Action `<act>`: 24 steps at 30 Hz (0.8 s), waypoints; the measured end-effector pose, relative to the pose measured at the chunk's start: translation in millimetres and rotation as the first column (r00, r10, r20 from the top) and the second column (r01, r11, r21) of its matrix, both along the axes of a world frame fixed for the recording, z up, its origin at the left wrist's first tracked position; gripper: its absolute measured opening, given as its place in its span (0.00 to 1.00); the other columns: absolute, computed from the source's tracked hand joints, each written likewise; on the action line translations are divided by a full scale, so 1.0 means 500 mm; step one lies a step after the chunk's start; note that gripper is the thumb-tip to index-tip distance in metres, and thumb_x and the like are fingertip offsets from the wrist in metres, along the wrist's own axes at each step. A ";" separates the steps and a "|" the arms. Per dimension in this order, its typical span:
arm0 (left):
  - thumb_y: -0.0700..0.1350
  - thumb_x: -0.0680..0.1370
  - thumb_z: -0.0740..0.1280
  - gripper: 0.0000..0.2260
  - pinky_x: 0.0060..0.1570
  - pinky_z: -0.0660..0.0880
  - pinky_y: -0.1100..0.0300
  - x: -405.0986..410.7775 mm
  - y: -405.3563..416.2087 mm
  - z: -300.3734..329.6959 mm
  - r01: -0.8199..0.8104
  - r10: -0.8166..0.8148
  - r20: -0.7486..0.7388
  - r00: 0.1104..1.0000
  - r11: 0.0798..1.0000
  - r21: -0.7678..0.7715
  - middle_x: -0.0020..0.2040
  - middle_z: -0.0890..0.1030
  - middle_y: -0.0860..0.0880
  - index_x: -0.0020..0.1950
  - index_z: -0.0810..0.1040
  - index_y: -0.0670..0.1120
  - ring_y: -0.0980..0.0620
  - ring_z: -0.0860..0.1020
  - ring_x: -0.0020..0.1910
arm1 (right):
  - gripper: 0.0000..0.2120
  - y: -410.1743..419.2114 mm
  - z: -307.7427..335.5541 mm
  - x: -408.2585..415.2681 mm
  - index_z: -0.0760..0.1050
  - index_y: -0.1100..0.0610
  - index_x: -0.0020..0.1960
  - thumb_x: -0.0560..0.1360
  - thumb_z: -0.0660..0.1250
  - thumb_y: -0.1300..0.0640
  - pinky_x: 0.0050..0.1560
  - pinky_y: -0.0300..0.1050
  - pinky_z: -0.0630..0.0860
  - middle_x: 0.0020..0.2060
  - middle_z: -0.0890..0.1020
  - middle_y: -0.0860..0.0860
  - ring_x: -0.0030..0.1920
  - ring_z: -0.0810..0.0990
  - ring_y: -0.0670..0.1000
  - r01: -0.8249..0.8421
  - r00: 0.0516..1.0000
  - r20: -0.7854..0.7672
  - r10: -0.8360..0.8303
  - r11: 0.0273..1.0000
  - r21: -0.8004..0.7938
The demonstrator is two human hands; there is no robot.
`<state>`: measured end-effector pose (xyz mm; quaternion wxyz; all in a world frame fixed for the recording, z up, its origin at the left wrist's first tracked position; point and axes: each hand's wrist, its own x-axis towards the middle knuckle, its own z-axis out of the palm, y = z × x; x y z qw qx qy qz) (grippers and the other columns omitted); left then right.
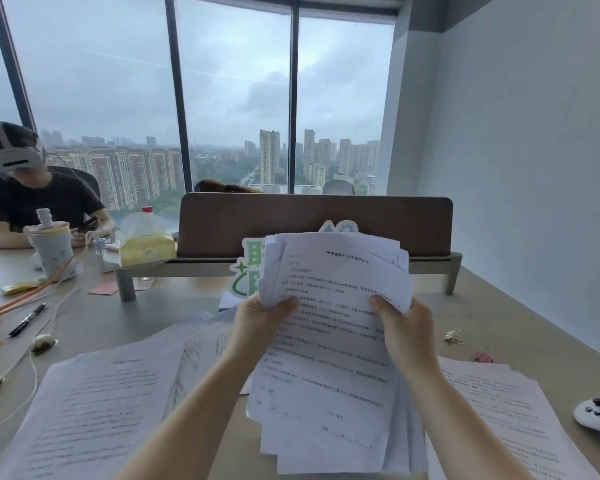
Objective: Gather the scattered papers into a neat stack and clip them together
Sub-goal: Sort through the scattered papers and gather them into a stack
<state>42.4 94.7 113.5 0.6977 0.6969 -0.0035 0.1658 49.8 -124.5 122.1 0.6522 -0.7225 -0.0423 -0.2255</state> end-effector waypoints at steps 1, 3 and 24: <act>0.40 0.73 0.74 0.02 0.33 0.80 0.61 -0.004 0.004 -0.001 0.066 -0.066 -0.047 0.997 0.998 0.012 0.37 0.86 0.51 0.43 0.84 0.45 0.52 0.85 0.37 | 0.10 -0.004 0.004 -0.002 0.78 0.50 0.37 0.76 0.70 0.60 0.38 0.44 0.73 0.33 0.81 0.46 0.35 0.79 0.48 0.019 1.000 0.008 -0.019 1.000 0.010; 0.43 0.72 0.75 0.03 0.36 0.81 0.60 -0.014 0.017 -0.019 0.167 -0.154 -0.162 0.975 0.983 0.071 0.40 0.87 0.49 0.44 0.84 0.46 0.51 0.85 0.37 | 0.12 -0.013 0.005 -0.004 0.78 0.49 0.36 0.76 0.69 0.60 0.38 0.42 0.73 0.33 0.81 0.44 0.36 0.78 0.44 0.028 1.000 0.003 -0.028 0.998 0.060; 0.40 0.75 0.71 0.03 0.42 0.83 0.48 -0.069 0.176 -0.219 -0.164 0.256 -0.440 0.860 0.958 0.236 0.37 0.86 0.43 0.42 0.83 0.43 0.41 0.84 0.38 | 0.28 0.057 -0.220 0.111 0.63 0.49 0.76 0.76 0.59 0.61 0.70 0.53 0.68 0.74 0.68 0.51 0.72 0.67 0.57 -0.453 0.845 -0.532 -0.056 0.454 -0.767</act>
